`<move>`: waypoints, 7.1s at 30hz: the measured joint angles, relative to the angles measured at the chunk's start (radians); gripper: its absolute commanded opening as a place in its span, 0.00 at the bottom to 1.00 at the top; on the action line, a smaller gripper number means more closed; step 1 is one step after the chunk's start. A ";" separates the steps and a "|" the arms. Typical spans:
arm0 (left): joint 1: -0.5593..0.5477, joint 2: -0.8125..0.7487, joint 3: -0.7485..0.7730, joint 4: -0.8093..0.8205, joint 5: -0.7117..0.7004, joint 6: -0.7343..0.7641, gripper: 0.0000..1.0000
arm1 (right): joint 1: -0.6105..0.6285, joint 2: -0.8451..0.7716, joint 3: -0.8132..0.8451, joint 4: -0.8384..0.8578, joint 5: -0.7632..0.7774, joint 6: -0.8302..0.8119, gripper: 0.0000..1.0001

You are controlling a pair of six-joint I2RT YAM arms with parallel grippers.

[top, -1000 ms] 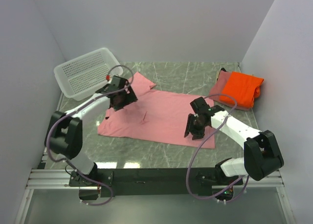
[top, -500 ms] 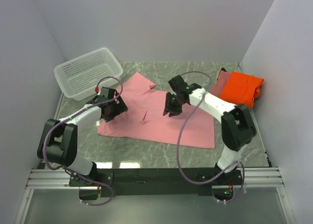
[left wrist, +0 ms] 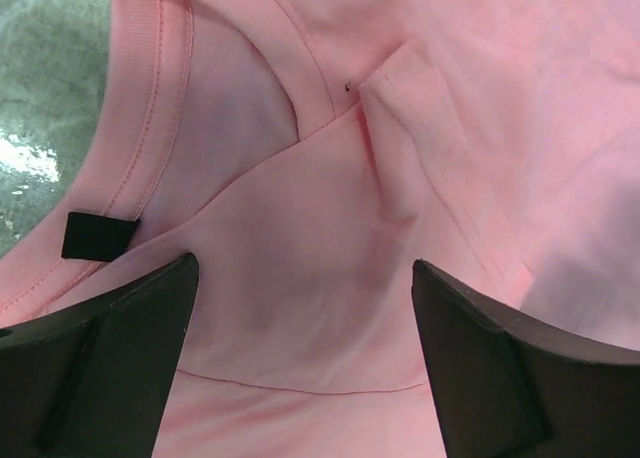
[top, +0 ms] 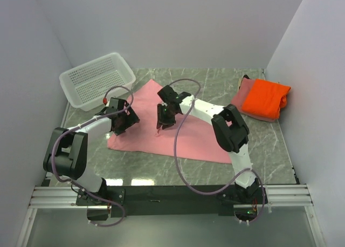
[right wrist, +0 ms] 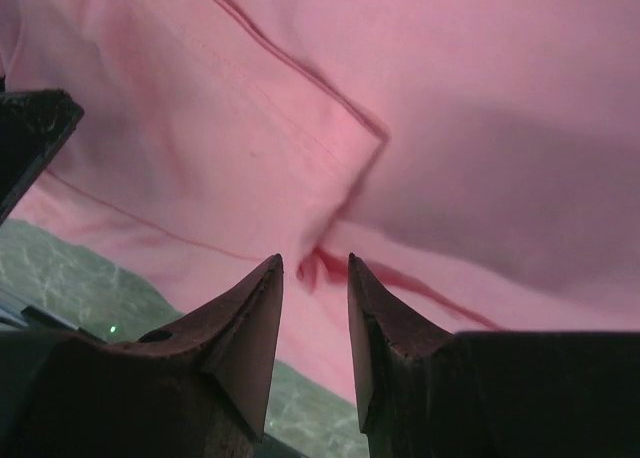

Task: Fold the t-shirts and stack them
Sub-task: Fold the tshirt

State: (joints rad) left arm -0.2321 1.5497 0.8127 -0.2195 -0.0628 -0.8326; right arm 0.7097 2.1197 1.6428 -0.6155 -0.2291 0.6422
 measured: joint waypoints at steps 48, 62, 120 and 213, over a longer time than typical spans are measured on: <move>0.066 -0.126 -0.147 0.085 0.017 -0.068 0.96 | 0.026 0.123 0.117 -0.005 0.194 0.036 0.00; 0.070 -0.069 -0.053 0.024 0.012 -0.052 0.96 | 0.024 0.021 0.068 -0.010 0.197 0.039 0.37; -0.139 -0.421 -0.391 0.107 -0.080 -0.150 0.95 | 0.154 -0.501 -0.777 0.253 0.264 0.178 0.46; -0.107 0.435 0.756 -0.263 -0.092 0.183 0.98 | -0.383 -0.282 -0.510 0.252 0.292 -0.029 0.50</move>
State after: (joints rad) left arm -0.3389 1.9846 1.5692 -0.4828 -0.1543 -0.6491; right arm 0.3267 1.8374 1.1332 -0.3637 0.0631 0.6136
